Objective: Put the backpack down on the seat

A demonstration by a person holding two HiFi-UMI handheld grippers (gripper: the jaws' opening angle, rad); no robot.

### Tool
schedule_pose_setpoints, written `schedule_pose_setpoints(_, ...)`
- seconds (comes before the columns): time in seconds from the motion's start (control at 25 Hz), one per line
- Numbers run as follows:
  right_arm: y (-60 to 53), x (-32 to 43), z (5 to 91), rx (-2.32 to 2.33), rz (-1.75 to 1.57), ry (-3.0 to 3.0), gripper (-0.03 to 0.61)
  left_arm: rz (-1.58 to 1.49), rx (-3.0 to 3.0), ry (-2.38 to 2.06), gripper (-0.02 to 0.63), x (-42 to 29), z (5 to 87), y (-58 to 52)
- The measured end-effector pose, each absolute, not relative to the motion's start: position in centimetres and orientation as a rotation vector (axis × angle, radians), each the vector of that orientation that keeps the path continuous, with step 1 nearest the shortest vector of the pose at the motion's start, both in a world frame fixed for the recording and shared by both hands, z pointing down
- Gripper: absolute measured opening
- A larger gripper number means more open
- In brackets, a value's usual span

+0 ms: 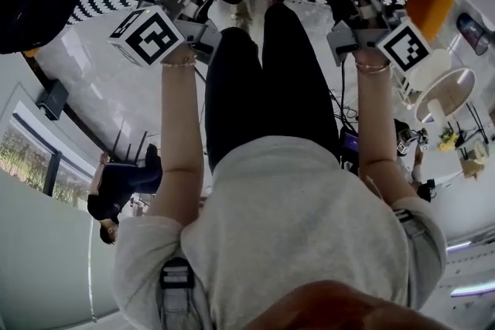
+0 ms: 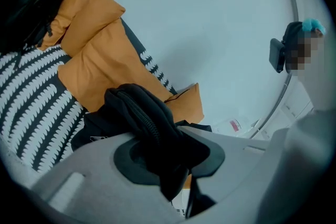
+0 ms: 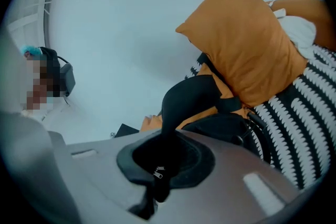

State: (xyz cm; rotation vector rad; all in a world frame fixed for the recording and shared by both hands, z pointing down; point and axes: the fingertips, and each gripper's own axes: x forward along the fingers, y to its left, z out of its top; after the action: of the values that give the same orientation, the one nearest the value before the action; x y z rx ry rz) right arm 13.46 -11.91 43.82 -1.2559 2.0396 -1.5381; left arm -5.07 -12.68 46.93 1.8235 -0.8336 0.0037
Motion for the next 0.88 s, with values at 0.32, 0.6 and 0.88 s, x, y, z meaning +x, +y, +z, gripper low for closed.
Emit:
schedule_pose_setpoints(0.32, -13.9, 13.3, 53.3, -1.336, -1.643, 2.074, 0.014, 0.059, 1.699, -0.856, 0.104, -5.3, 55.9, -14.3)
schedule_pose_setpoints(0.6, -15.4, 12.8, 57.4, -1.362, -1.669, 2.160, 0.015, 0.093, 1.626, -0.867, 0.104, -5.2, 59.7, -15.0)
schedule_pose_setpoints(0.88, -15.6, 13.5, 60.5, -1.380, -1.722, 2.129, 0.015, 0.141, 1.635, -0.858, 0.104, -3.8, 62.4, -15.3)
